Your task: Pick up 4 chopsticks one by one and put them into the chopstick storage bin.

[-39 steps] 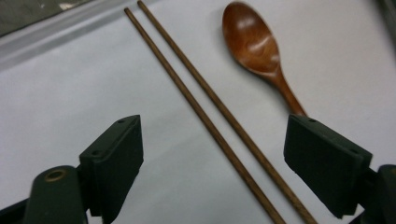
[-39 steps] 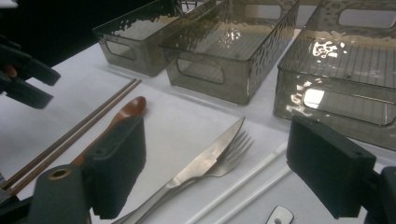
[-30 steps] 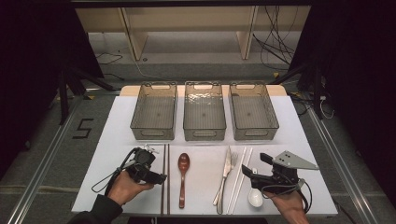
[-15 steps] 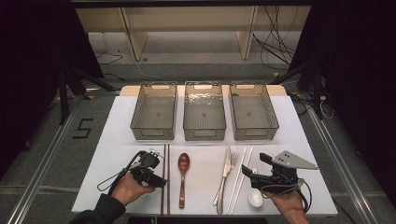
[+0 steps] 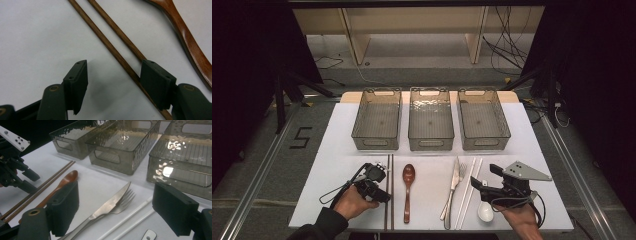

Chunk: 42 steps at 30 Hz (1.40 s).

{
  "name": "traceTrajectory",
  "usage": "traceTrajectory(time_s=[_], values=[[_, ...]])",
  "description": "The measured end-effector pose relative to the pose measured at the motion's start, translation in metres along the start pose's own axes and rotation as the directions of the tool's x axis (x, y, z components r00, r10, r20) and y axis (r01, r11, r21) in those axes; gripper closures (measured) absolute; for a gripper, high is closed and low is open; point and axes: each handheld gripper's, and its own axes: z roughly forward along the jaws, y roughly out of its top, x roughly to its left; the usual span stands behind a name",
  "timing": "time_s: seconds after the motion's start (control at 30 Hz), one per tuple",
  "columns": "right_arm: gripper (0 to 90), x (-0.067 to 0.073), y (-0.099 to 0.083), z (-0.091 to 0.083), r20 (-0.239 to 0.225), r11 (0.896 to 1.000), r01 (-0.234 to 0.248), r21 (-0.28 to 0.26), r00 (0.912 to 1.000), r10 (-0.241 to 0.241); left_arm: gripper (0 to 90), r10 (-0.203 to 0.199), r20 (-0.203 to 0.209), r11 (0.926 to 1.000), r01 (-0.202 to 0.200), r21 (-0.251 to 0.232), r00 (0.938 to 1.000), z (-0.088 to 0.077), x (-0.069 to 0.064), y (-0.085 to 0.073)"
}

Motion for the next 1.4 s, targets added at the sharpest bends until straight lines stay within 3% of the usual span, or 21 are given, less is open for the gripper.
traceTrajectory(time_s=[0.3, 0.4, 0.8, 1.07, 1.4], values=[[22.7, 0.0, 0.0, 0.0, 0.002, 1.0, 0.002, -0.001, 1.0, -0.002, 39.1, 0.021, -0.003, 0.9996, -0.021, 0.017, 0.9998, 0.004, -0.003, 0.0], [22.9, 0.0, 0.0, 0.0, 0.0, 1.0, 0.004, 0.001, 1.0, -0.004, 43.9, 0.056, -0.027, 0.9976, -0.055, 0.042, 0.9981, 0.003, -0.004, -0.001], [23.5, 0.0, 0.001, -0.001, 0.003, 1.0, 0.005, 0.002, 1.0, -0.005, 61.1, 0.097, -0.011, 0.9925, -0.096, 0.075, 0.9952, 0.0, -0.002, -0.003], [23.8, 0.0, 0.001, -0.001, 0.003, 1.0, 0.006, 0.002, 1.0, -0.006, 75.3, 0.072, 0.008, 0.9934, -0.072, 0.088, 0.9974, -0.002, 0.007, -0.006], [23.9, 0.001, 0.001, -0.001, -0.001, 1.0, 0.009, 0.002, 1.0, -0.009, 81.7, 0.047, 0.016, 0.9949, -0.048, 0.088, 0.9988, -0.002, 0.011, -0.006]])
